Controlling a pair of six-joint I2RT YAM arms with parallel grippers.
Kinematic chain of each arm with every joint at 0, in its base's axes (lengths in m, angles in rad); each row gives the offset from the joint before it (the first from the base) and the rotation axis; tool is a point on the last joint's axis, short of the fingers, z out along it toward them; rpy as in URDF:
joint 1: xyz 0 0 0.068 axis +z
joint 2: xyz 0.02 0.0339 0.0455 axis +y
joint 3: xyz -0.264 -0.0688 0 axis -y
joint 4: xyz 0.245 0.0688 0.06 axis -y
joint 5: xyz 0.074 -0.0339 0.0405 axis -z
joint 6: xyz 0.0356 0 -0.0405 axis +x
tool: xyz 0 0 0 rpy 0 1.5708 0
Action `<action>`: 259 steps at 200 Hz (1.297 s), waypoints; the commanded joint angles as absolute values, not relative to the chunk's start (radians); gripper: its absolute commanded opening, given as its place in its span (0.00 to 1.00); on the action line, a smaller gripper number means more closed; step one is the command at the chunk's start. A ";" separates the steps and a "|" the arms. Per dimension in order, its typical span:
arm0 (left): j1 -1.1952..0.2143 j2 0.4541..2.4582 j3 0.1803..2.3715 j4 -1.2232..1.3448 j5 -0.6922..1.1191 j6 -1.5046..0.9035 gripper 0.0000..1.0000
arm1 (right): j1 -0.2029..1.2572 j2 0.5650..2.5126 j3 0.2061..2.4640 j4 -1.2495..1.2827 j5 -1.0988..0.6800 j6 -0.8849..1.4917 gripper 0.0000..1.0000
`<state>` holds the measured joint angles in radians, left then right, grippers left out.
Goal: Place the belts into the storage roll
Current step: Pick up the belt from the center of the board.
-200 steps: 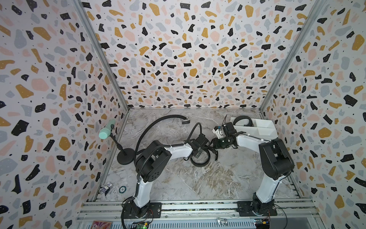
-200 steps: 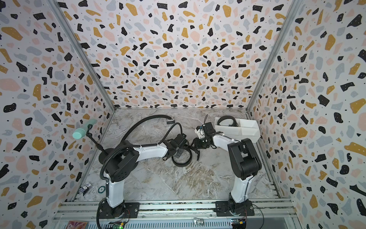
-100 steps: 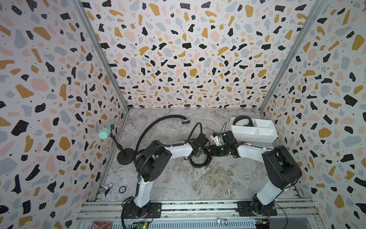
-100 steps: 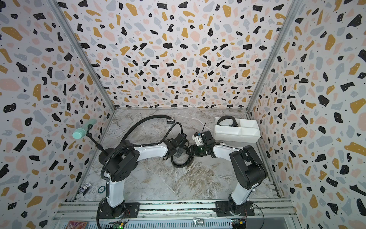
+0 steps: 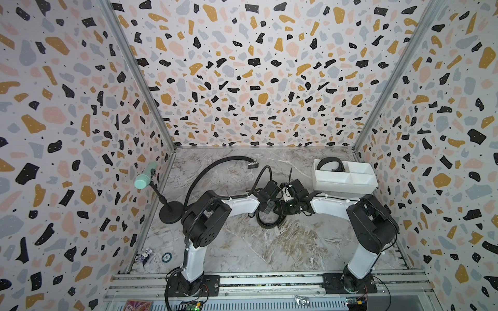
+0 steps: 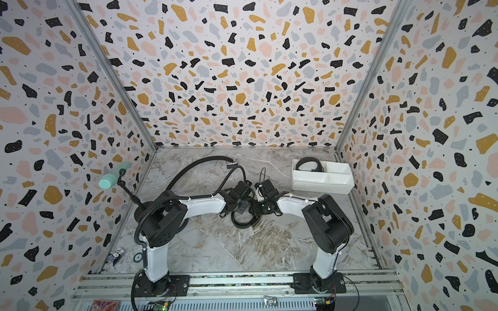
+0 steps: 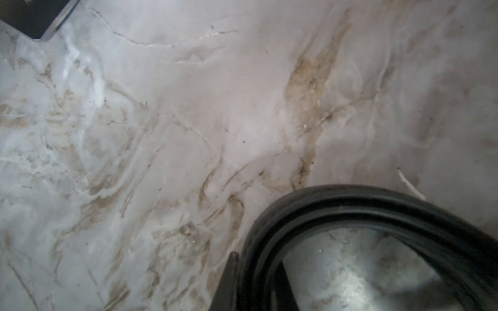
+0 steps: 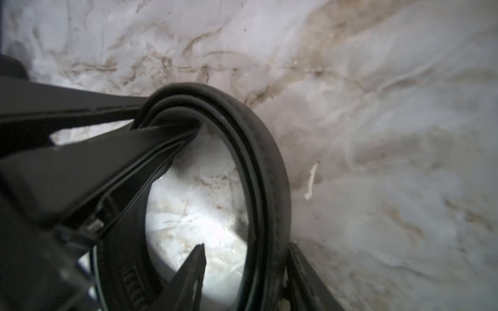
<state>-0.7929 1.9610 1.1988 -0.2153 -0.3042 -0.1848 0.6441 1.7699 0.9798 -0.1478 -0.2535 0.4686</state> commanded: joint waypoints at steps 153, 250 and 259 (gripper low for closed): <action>-0.784 1.792 0.967 -0.129 -0.118 -0.326 0.00 | 0.690 1.947 1.153 -0.494 -0.009 0.311 0.00; -0.784 1.657 1.000 -0.147 -0.080 -0.351 0.55 | 0.675 1.869 1.167 -0.489 0.183 0.190 0.00; -0.782 1.635 1.001 -0.148 -0.077 -0.354 0.60 | 0.675 1.847 1.161 -0.477 0.195 0.182 0.00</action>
